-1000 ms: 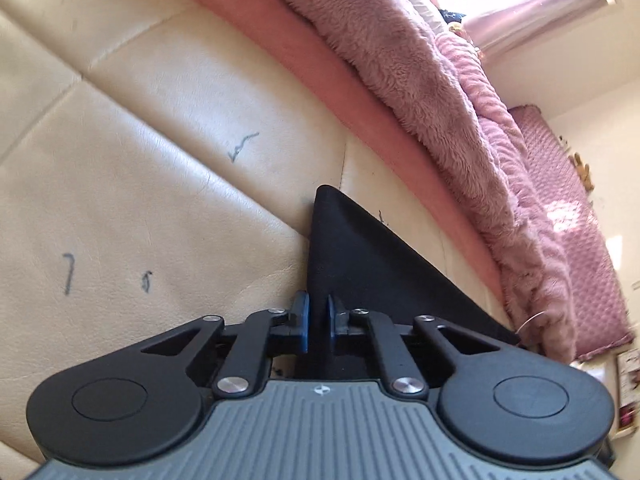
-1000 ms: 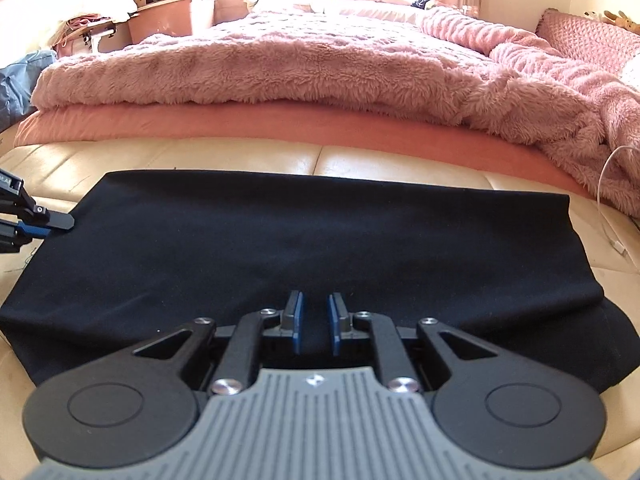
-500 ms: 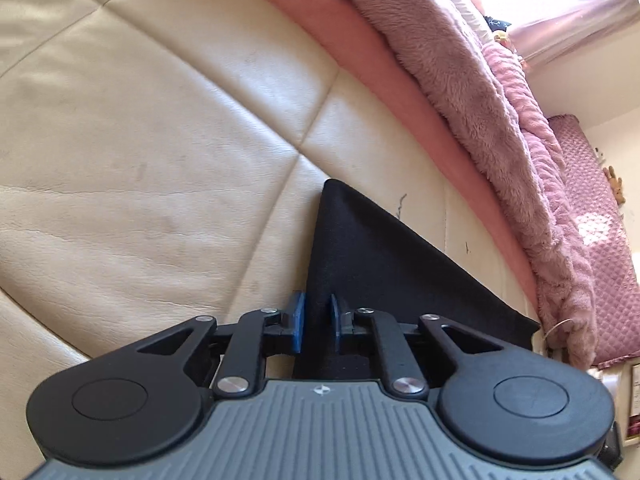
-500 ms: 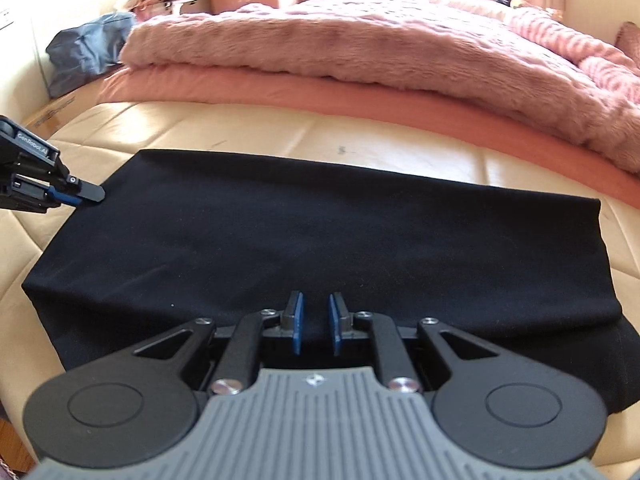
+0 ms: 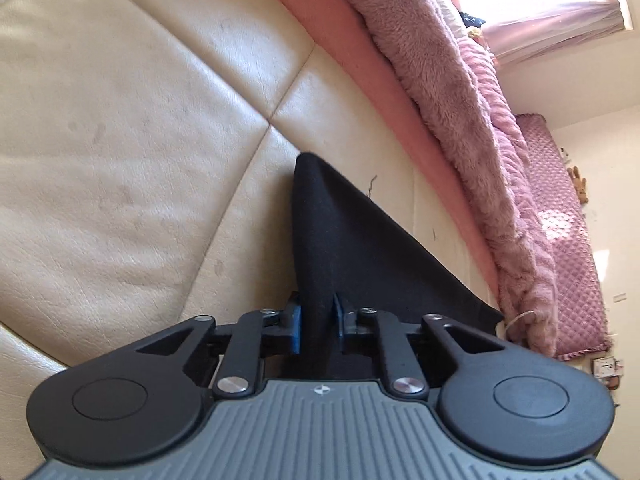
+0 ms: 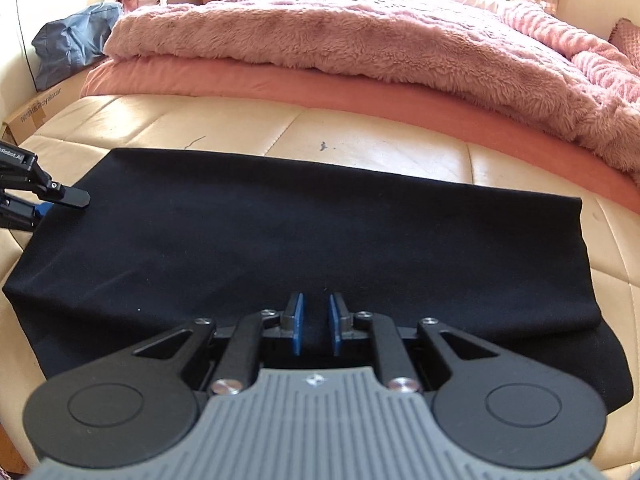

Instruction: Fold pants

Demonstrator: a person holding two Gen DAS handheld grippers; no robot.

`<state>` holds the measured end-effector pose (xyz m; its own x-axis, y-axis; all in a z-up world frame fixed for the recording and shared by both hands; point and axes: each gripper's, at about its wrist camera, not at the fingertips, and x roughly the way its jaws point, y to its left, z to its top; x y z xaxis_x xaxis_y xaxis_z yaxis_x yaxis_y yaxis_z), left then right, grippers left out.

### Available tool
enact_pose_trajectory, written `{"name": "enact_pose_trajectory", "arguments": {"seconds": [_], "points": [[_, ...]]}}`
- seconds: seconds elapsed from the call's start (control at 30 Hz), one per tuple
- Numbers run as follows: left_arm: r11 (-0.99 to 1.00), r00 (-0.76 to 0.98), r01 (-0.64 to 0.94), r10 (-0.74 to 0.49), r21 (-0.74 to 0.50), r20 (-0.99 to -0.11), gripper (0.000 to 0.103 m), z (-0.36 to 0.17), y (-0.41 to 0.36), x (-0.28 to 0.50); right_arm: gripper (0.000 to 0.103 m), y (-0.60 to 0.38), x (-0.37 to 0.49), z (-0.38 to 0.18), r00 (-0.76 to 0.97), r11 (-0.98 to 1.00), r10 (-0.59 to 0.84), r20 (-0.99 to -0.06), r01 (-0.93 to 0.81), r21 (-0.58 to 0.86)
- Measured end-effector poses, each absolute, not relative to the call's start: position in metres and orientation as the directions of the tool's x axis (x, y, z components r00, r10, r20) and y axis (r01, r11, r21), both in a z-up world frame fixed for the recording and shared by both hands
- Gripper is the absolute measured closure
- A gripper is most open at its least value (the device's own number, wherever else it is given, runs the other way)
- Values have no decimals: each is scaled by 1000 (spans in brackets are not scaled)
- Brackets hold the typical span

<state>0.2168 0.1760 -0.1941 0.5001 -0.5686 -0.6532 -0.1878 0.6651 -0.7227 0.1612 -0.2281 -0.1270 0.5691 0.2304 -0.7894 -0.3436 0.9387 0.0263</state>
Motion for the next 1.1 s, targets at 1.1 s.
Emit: {"name": "enact_pose_trajectory", "arguments": {"seconds": [1.1], "points": [[749,529,-66,-534,-660,-659,95,-46,75,244,103,-210,177,-110,554,905,355,-753,-407,128]]}}
